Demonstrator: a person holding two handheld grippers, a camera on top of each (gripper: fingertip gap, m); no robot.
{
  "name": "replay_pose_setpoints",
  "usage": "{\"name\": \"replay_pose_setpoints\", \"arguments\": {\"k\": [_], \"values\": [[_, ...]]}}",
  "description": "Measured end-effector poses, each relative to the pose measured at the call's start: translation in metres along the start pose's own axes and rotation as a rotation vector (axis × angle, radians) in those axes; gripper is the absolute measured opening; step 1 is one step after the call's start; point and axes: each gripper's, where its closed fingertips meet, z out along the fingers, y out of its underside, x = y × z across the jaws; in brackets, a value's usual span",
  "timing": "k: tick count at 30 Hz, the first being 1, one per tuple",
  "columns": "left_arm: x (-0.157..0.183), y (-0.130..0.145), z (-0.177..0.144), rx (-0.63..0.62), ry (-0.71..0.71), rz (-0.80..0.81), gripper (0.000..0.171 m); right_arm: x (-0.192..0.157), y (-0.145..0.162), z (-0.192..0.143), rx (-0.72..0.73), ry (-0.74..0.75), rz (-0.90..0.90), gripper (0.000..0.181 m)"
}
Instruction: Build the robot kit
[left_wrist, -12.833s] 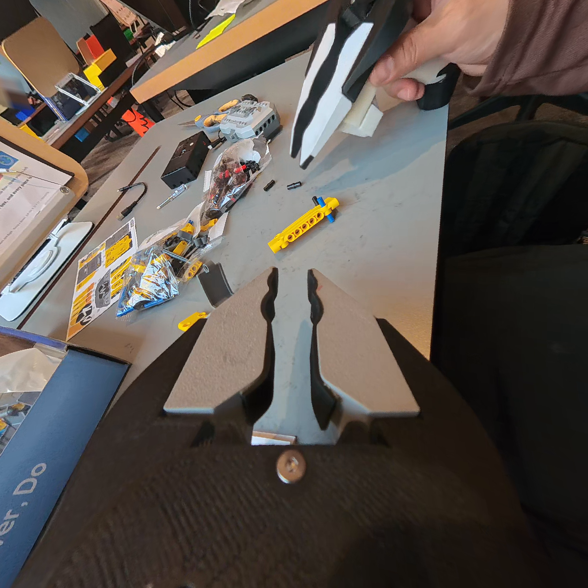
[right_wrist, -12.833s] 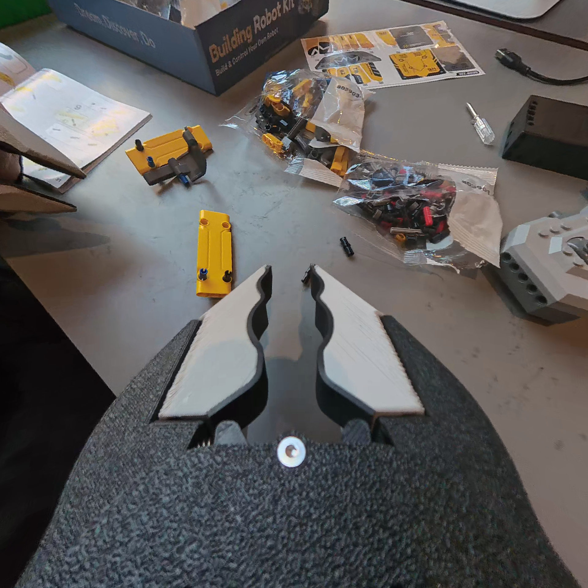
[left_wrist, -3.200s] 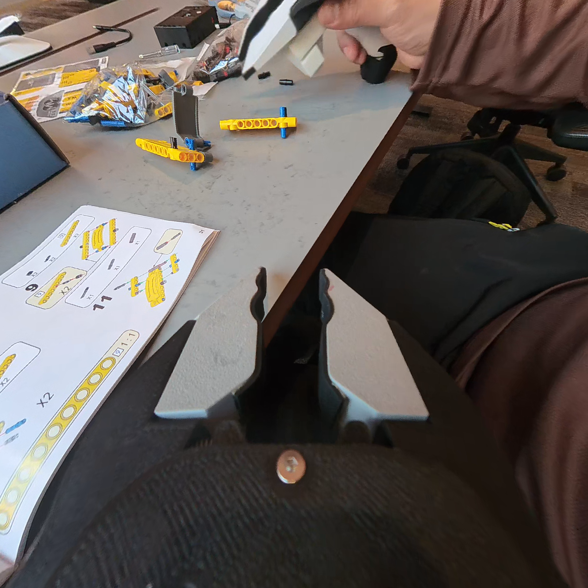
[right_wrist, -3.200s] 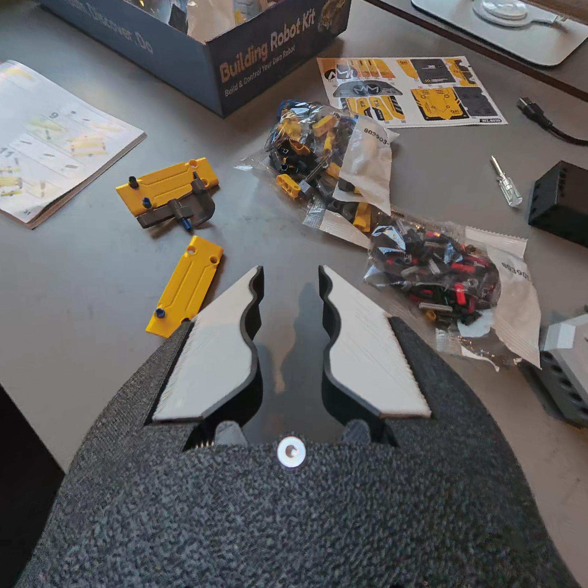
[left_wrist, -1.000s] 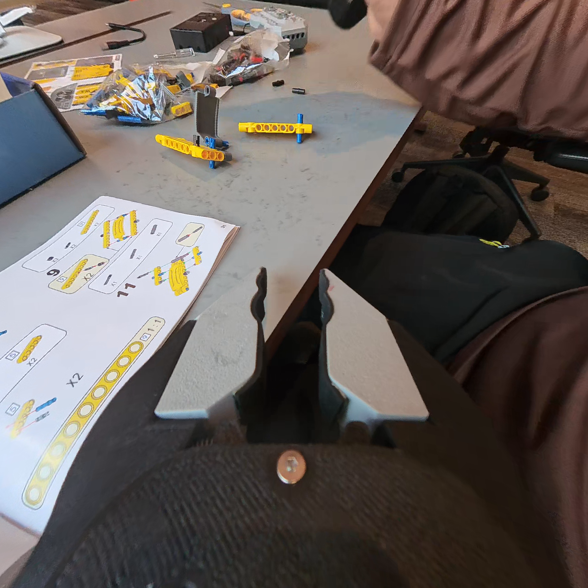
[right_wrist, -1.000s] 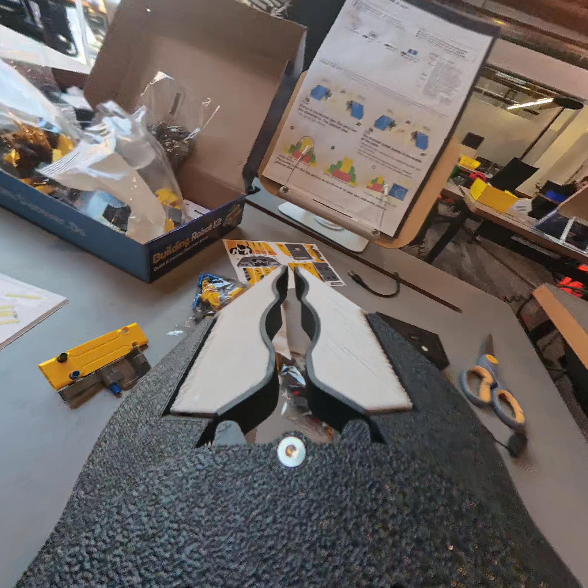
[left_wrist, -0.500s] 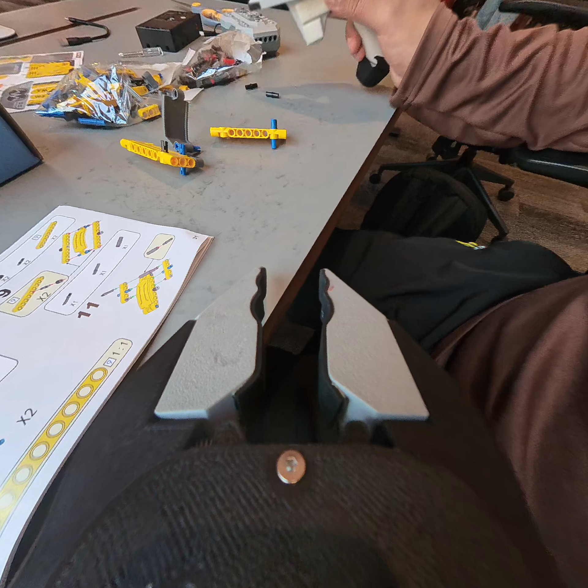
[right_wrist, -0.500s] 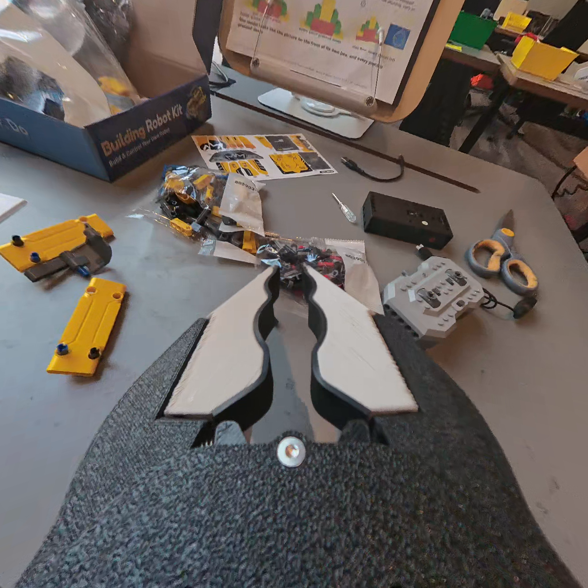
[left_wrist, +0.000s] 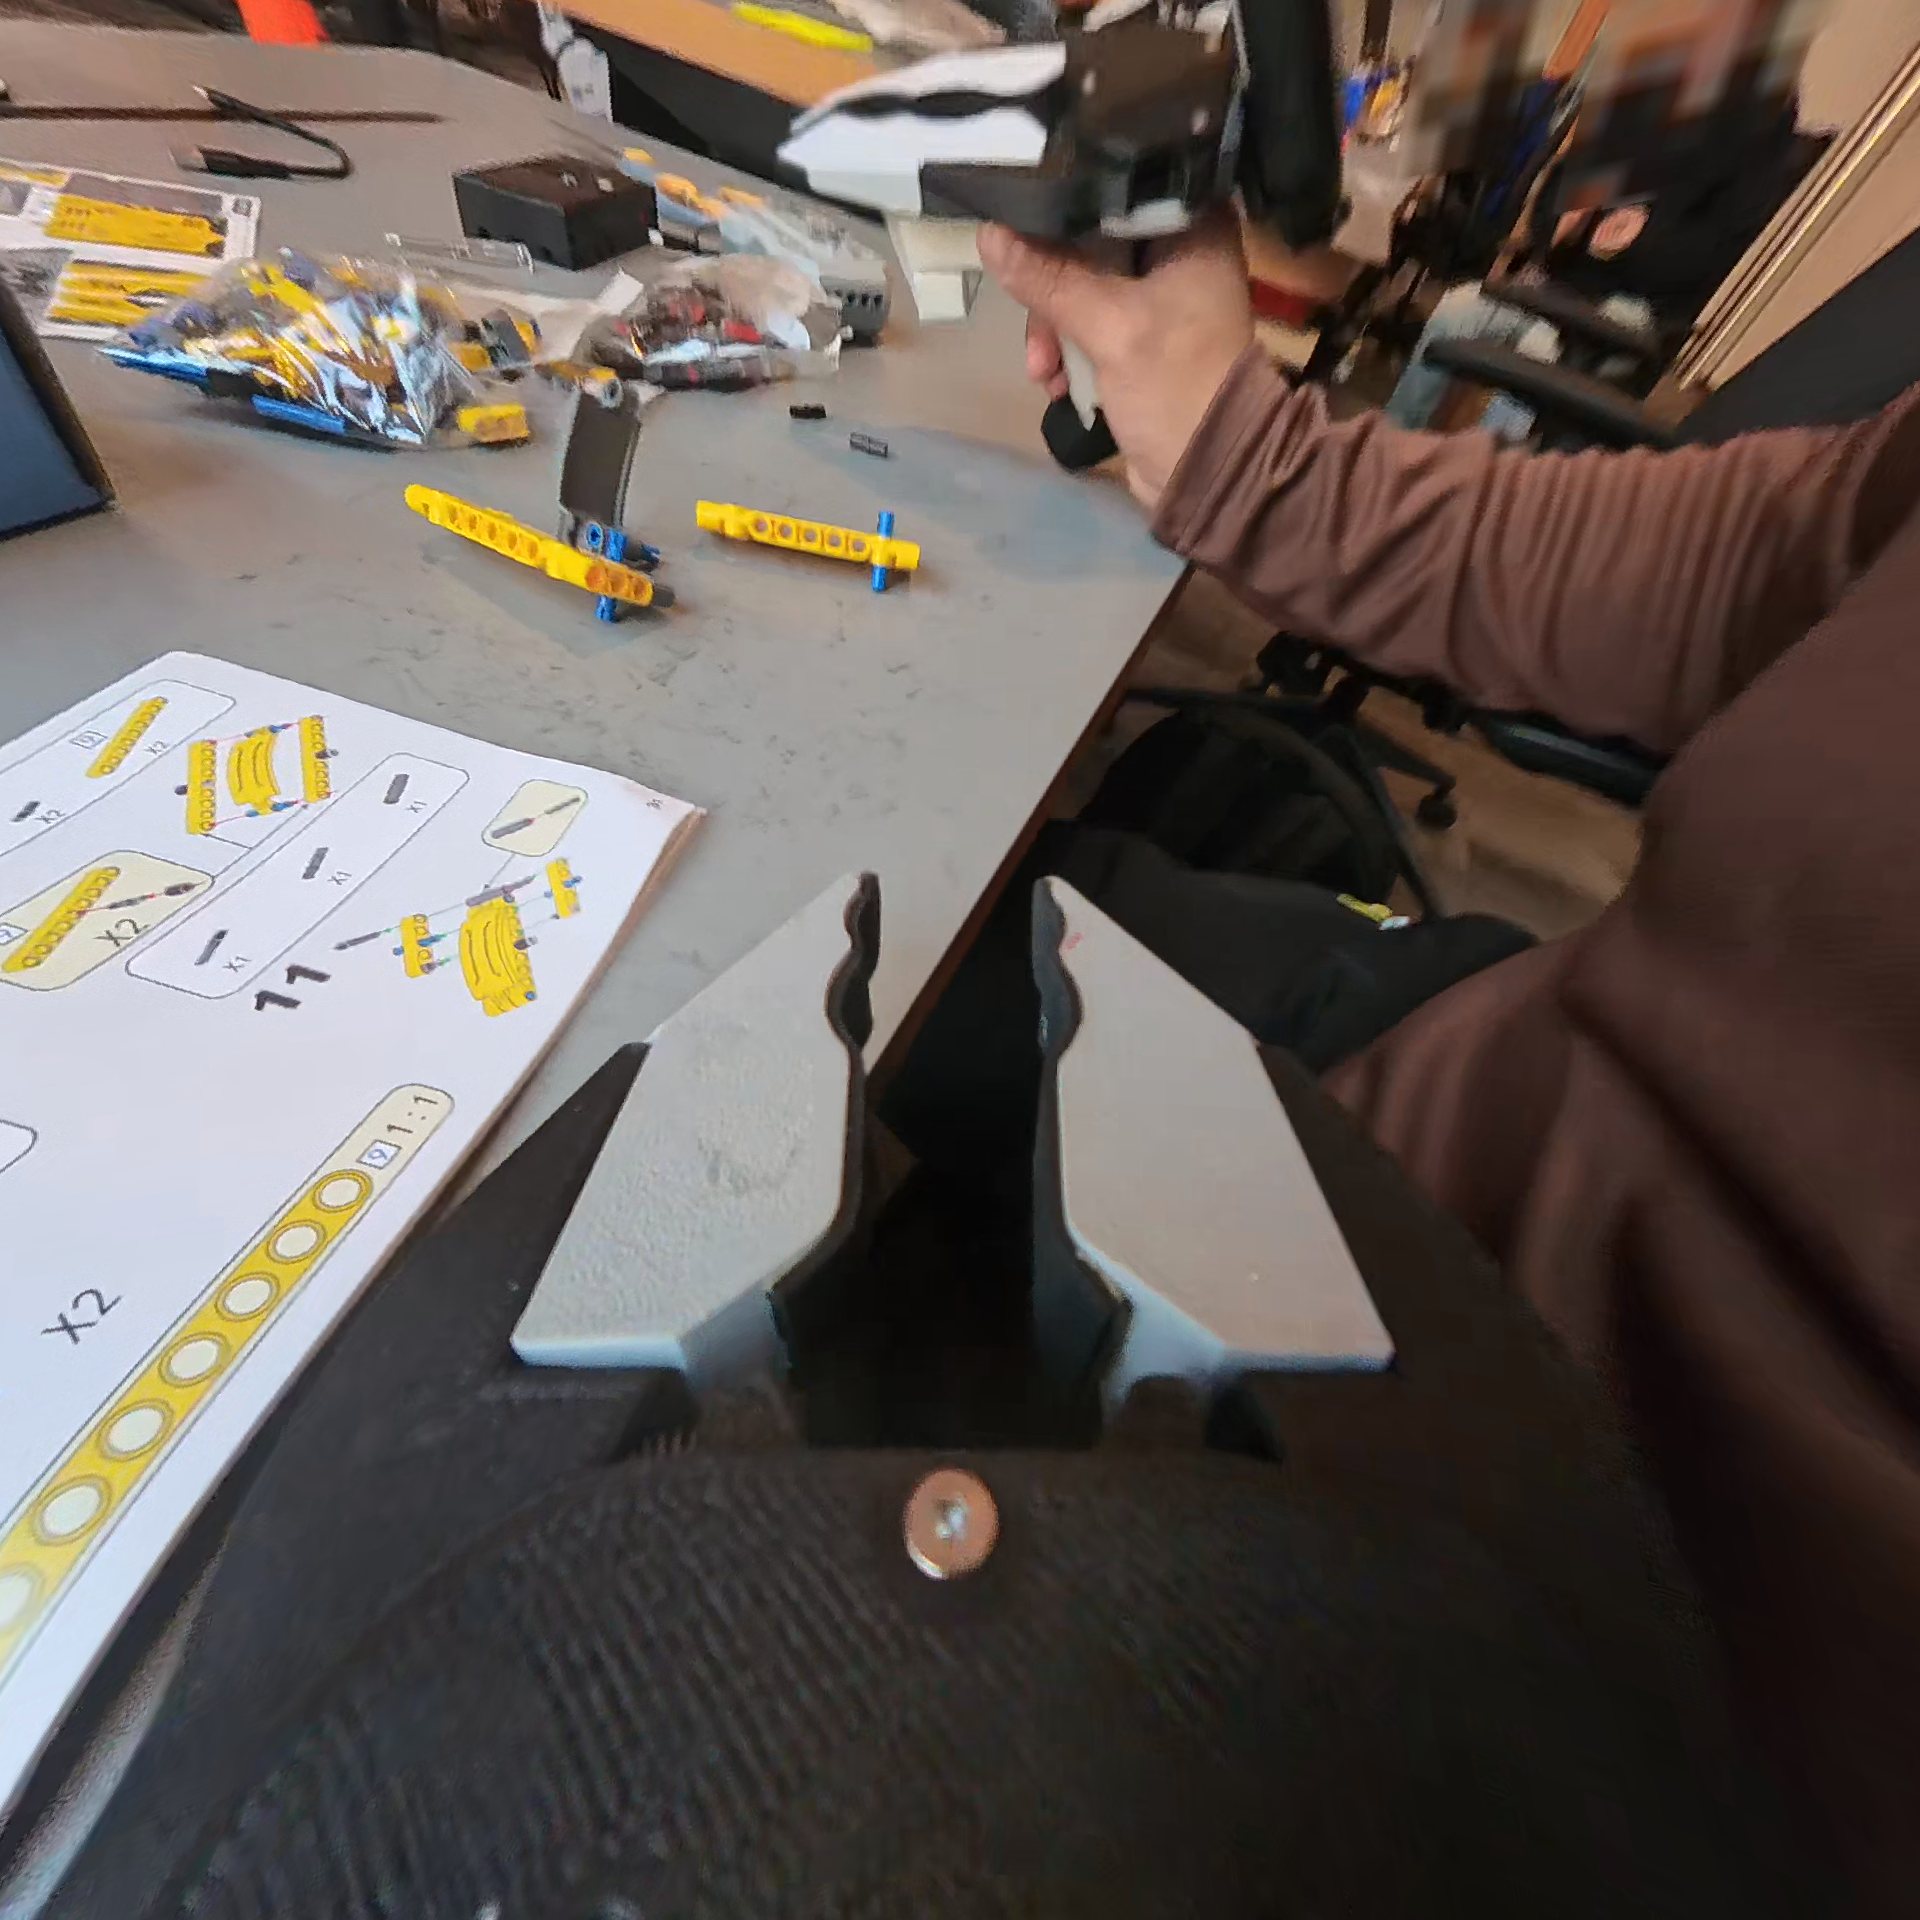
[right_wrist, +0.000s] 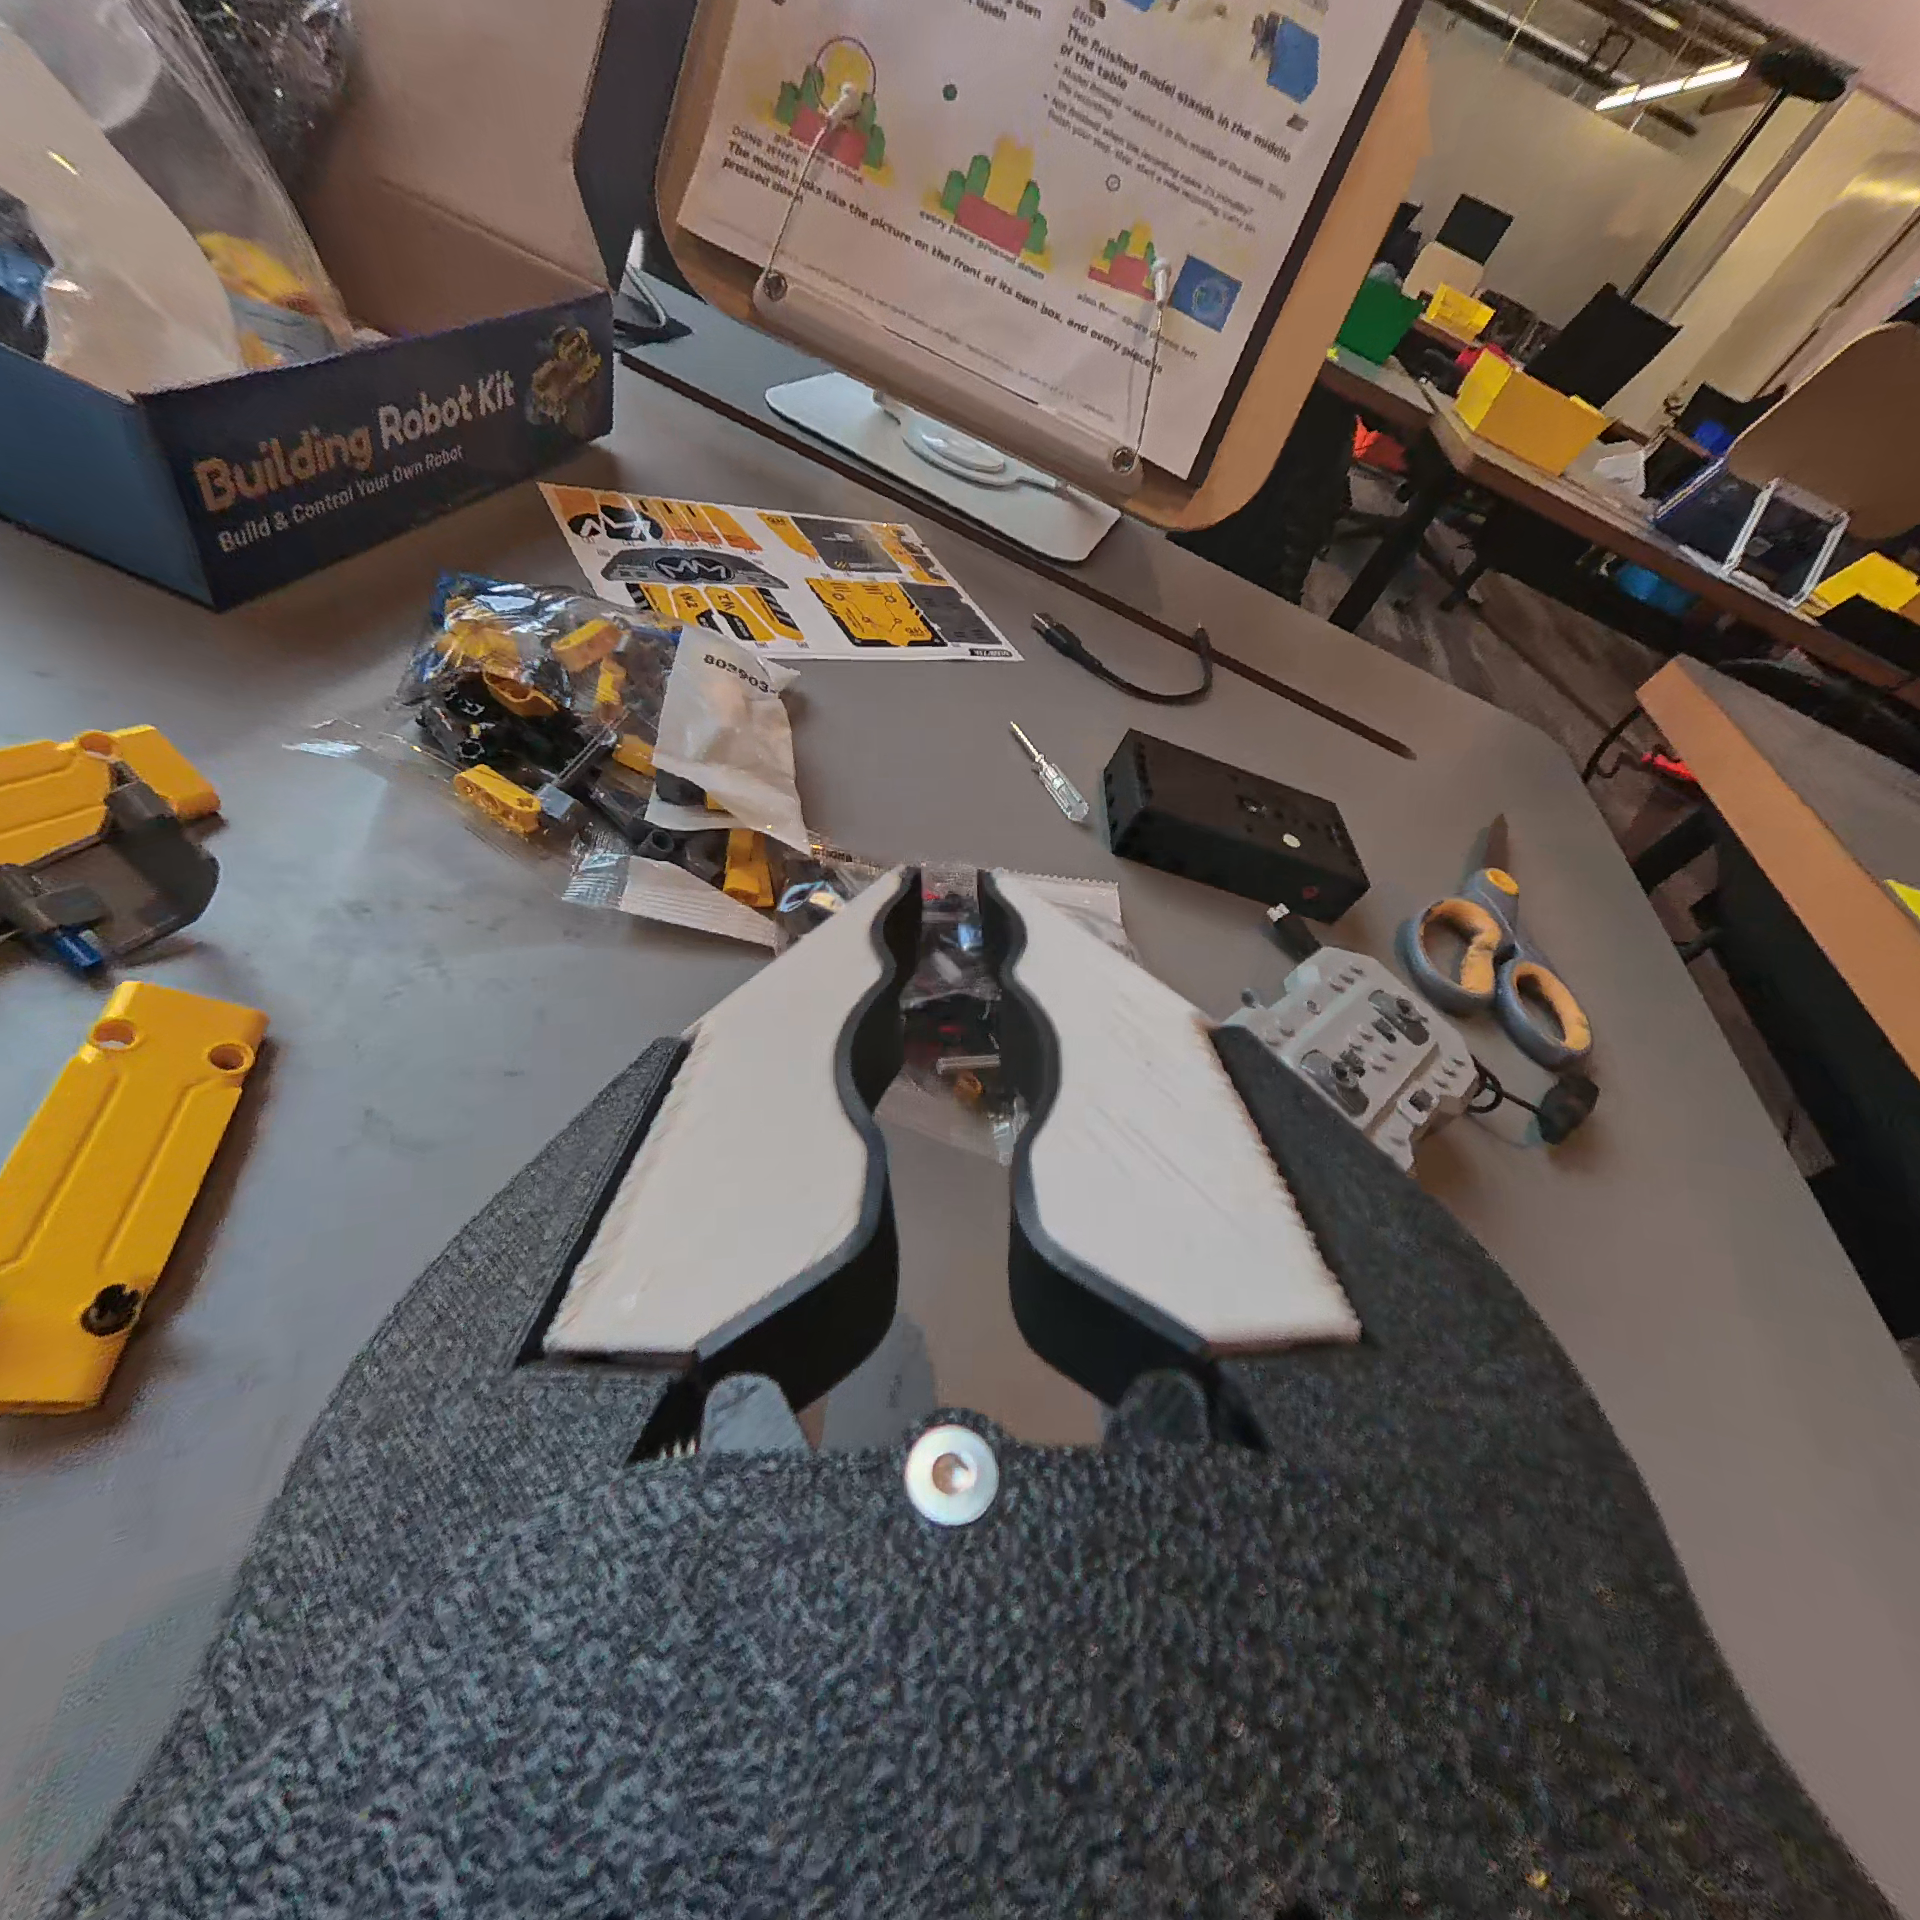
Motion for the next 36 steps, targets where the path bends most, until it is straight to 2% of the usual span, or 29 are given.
{"name": "replay_pose_setpoints", "arguments": {"k": [3,6,12,16,20,22,27,32,36], "values": [[-0.006,-0.014,-0.008,0.078,0.026,-0.043,0.025,-0.003,-0.011,0.003,0.023,-0.007,-0.001,0.008],[-0.013,-0.023,-0.011,0.108,0.031,-0.049,0.025,-0.017,-0.018,0.008,0.002,-0.094,0.032,0.008],[-0.007,-0.044,-0.004,0.144,0.004,0.066,0.025,-0.046,-0.014,0.023,-0.160,-0.296,-0.052,0.016],[-0.012,-0.038,0.010,0.094,-0.062,0.146,0.025,-0.043,-0.007,0.028,-0.202,-0.326,-0.044,0.021],[-0.020,-0.029,0.014,0.068,-0.108,0.115,0.024,-0.029,-0.010,0.028,-0.190,-0.304,-0.040,0.021],[-0.023,-0.028,0.015,0.067,-0.123,0.100,0.024,-0.035,-0.014,0.028,-0.161,-0.354,0.018,0.021],[-0.032,-0.030,0.014,0.067,-0.161,0.104,0.024,-0.042,-0.013,0.030,-0.157,-0.364,-0.027,0.021],[-0.031,-0.029,0.015,0.064,-0.148,0.110,0.025,-0.050,-0.008,0.033,-0.149,-0.398,-0.003,0.020],[-0.028,-0.028,0.014,0.064,-0.124,0.118,0.025,-0.069,-0.005,0.033,-0.179,-0.478,-0.016,0.023]]}}
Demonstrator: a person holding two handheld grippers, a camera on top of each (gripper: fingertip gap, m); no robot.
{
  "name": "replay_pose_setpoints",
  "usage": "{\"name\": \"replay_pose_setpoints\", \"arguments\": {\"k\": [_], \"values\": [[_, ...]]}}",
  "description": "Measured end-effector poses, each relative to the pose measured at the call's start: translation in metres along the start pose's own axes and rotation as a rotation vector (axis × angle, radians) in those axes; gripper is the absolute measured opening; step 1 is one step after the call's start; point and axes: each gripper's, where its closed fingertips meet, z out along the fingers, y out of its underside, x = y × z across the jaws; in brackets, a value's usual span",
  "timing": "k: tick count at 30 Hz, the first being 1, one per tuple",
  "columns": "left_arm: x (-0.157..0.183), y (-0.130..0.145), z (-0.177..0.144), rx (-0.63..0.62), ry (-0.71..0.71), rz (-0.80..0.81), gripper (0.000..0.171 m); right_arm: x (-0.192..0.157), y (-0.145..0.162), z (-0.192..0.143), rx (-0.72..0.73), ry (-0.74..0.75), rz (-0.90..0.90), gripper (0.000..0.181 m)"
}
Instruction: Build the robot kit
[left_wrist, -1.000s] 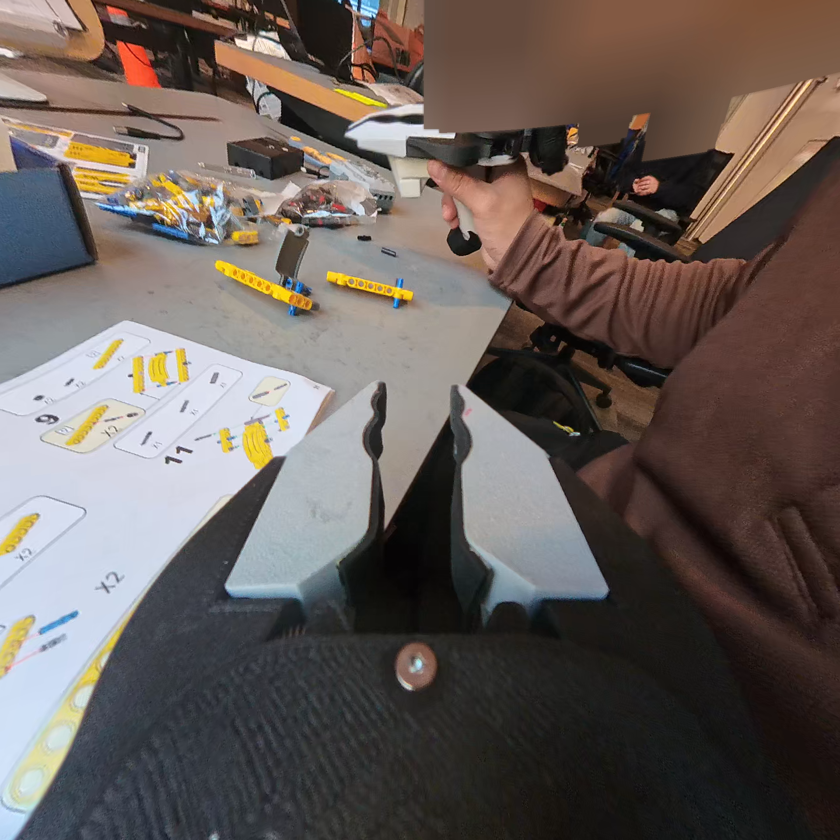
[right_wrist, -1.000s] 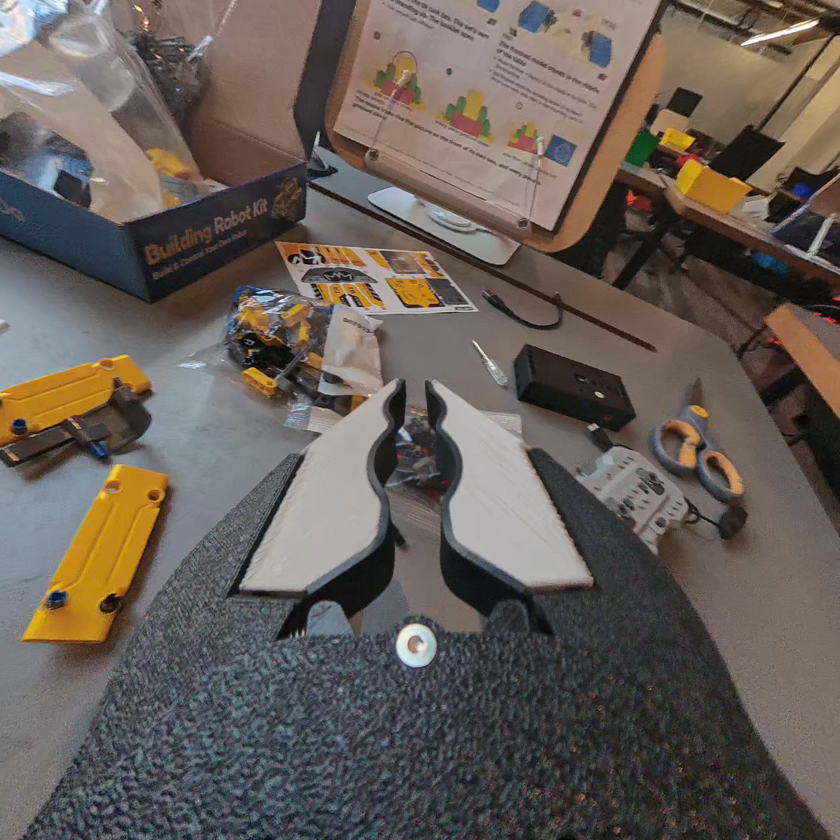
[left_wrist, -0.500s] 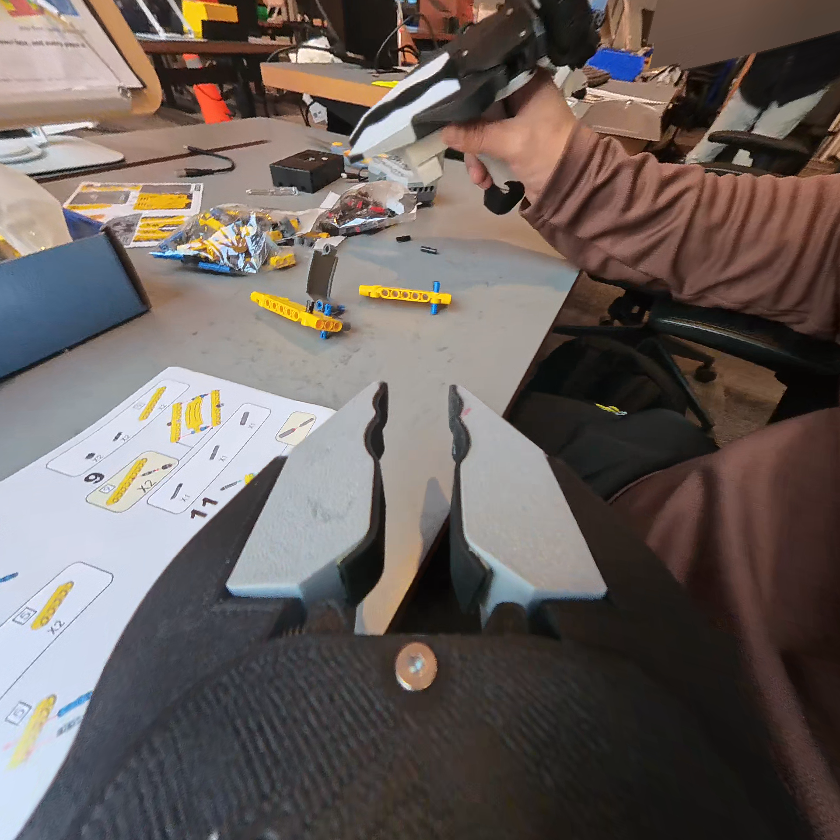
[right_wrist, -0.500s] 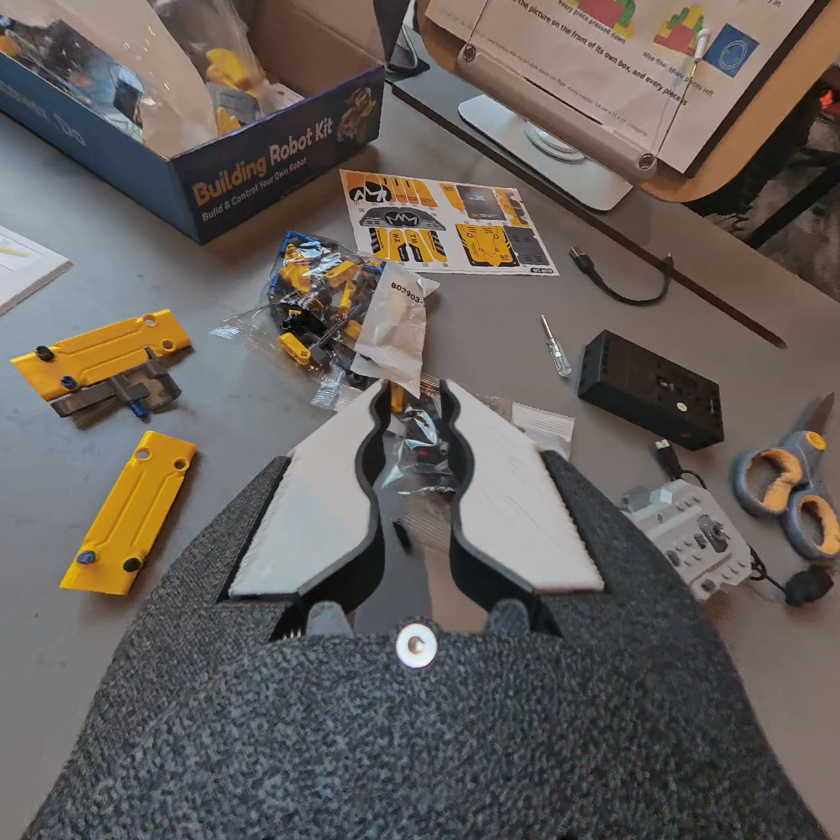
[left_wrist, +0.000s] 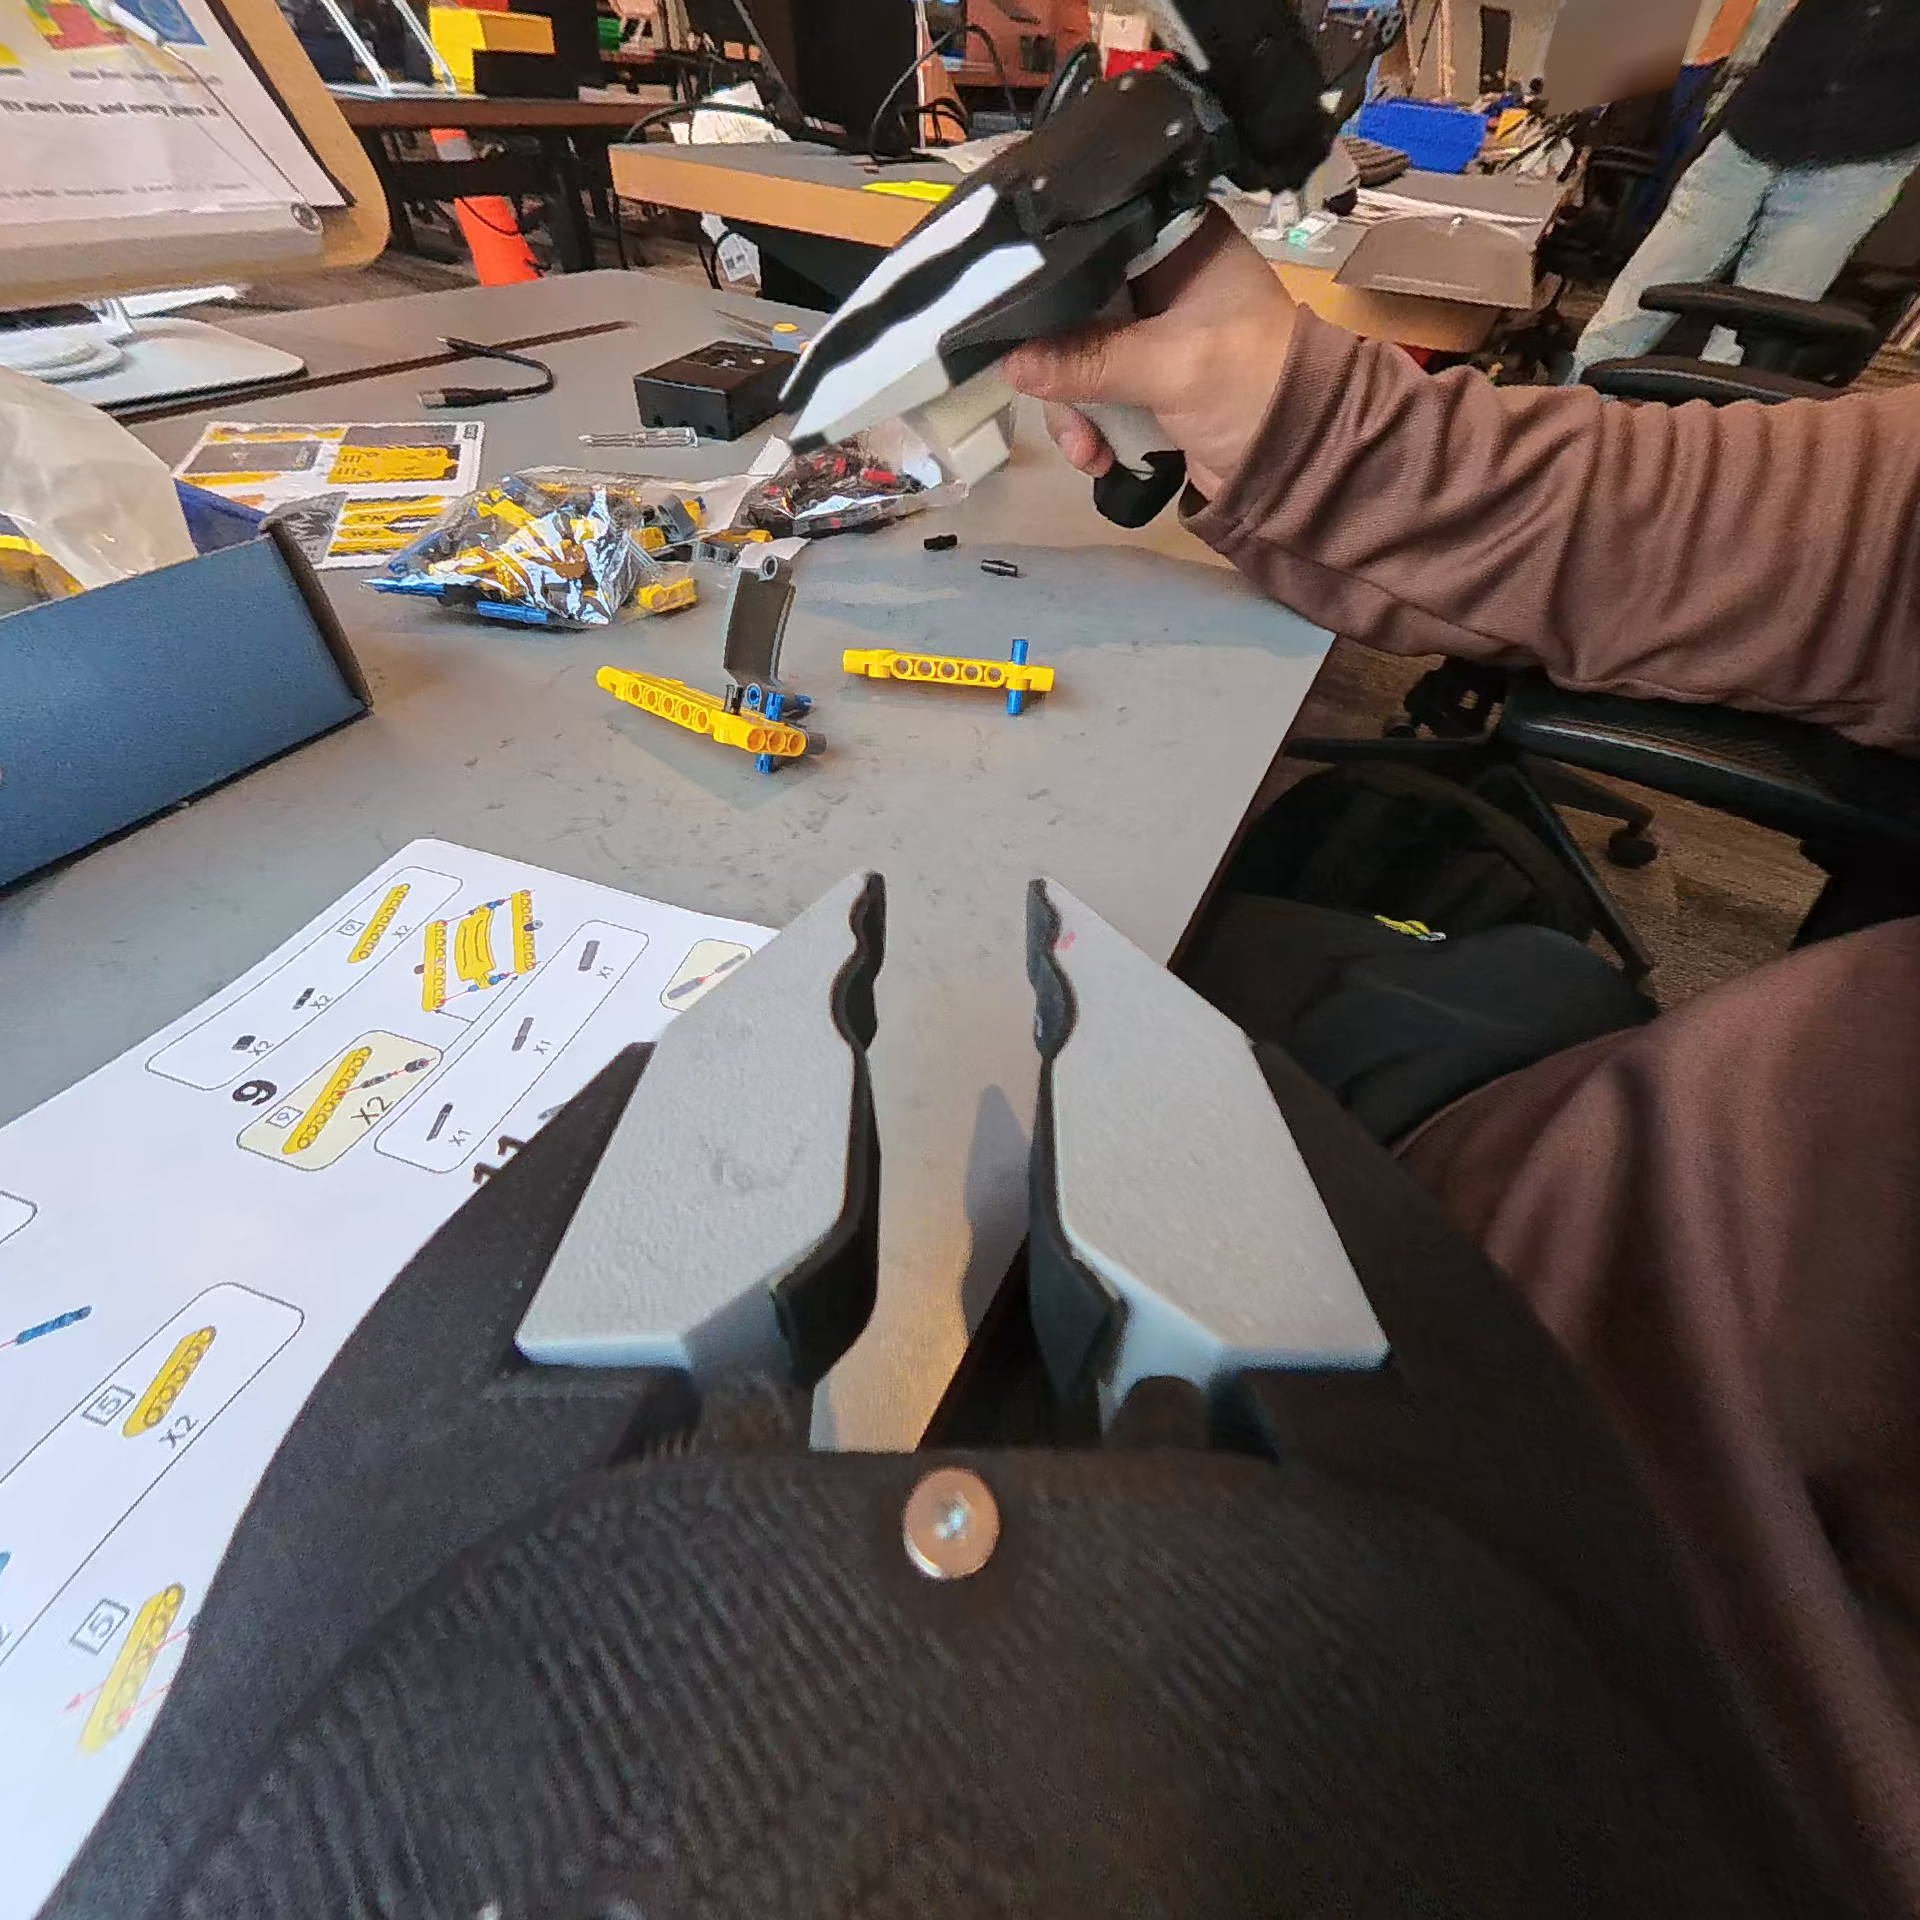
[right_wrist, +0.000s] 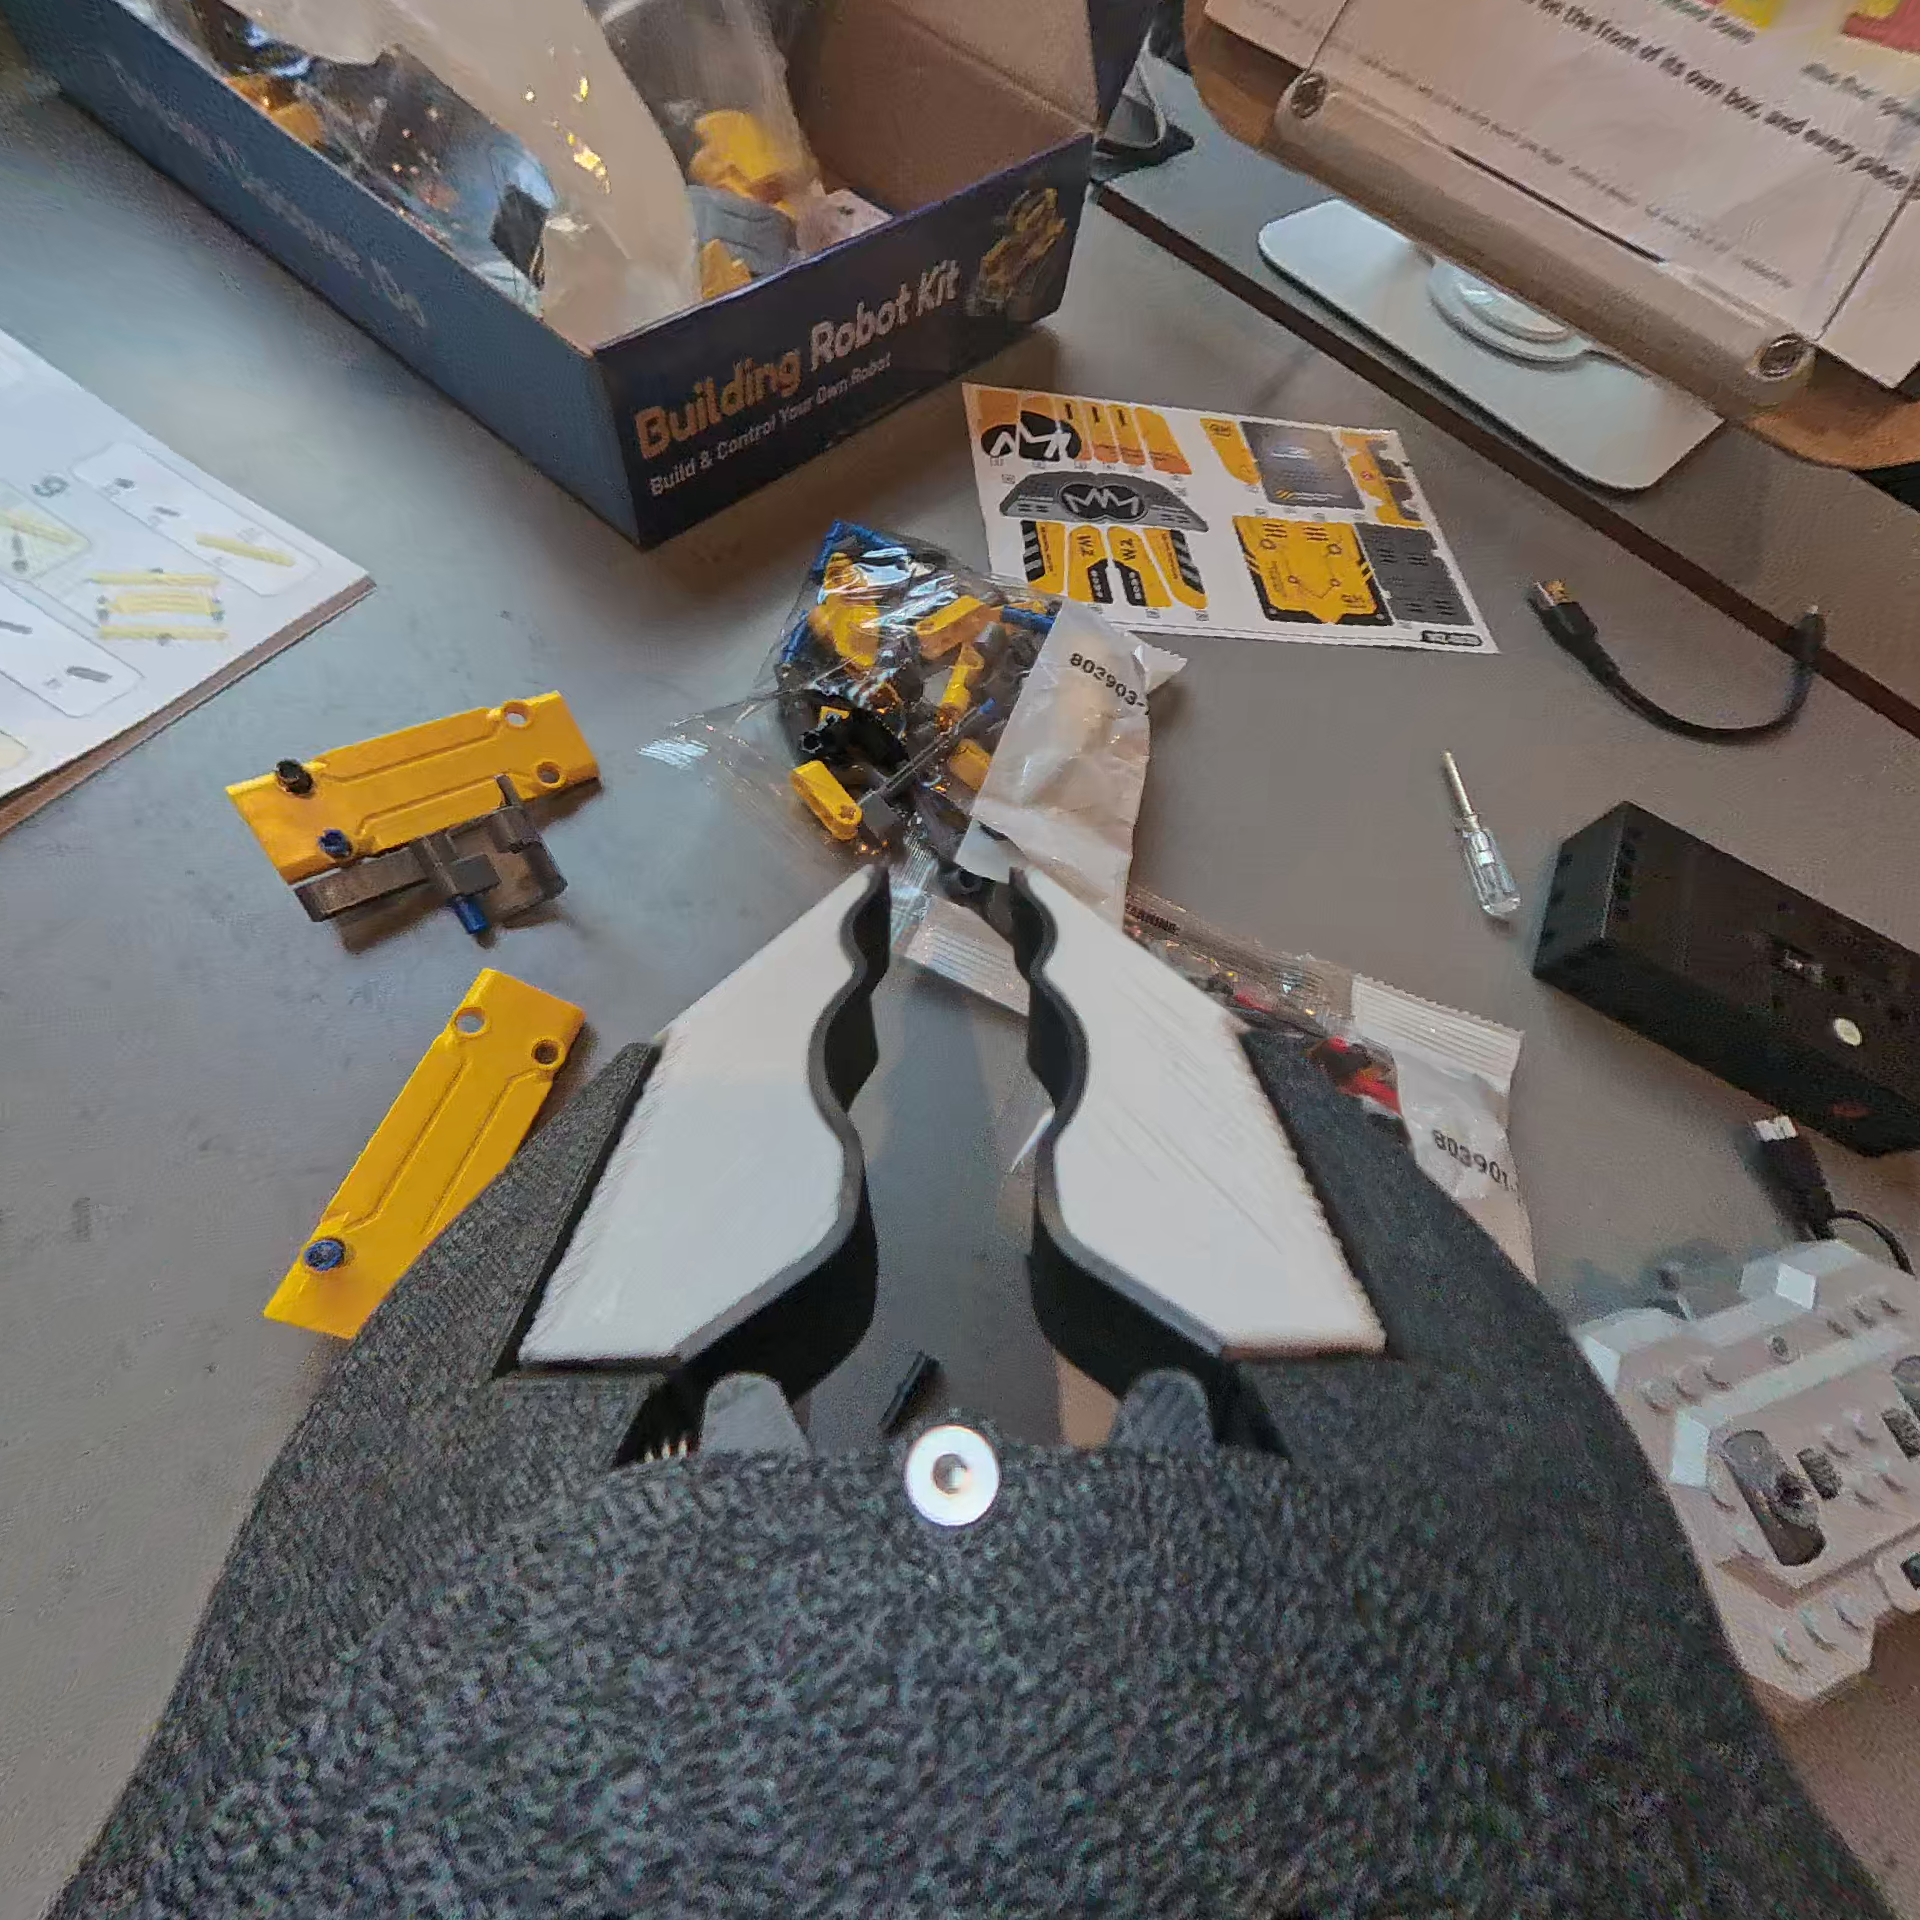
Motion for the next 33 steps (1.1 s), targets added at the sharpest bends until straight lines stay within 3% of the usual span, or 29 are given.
{"name": "replay_pose_setpoints", "arguments": {"k": [4,9,12,14,18,23,33], "values": [[0.002,0.002,-0.001,-0.009,0.015,0.014,0.025,0.002,0.003,0.013,-0.084,0.071,-0.125,0.043],[0.003,0.003,-0.001,-0.011,0.024,0.011,0.025,0.005,-0.006,0.030,-0.131,0.129,-0.254,0.044],[0.003,0.004,-0.001,-0.016,0.025,0.016,0.025,0.009,-0.003,0.041,-0.182,0.127,-0.319,0.037],[0.003,0.004,0.000,-0.020,0.021,0.018,0.025,0.012,-0.007,0.045,-0.173,0.135,-0.339,0.021],[0.003,0.005,0.001,-0.027,0.017,0.019,0.025,0.014,-0.012,0.048,-0.177,0.142,-0.359,0.002],[0.005,0.007,0.004,-0.034,0.022,0.022,0.024,0.011,-0.025,0.042,-0.123,0.113,-0.294,0.002],[0.007,0.005,0.005,-0.037,0.027,0.012,0.026,0.008,-0.021,0.039,-0.119,0.059,-0.199,0.011]]}}
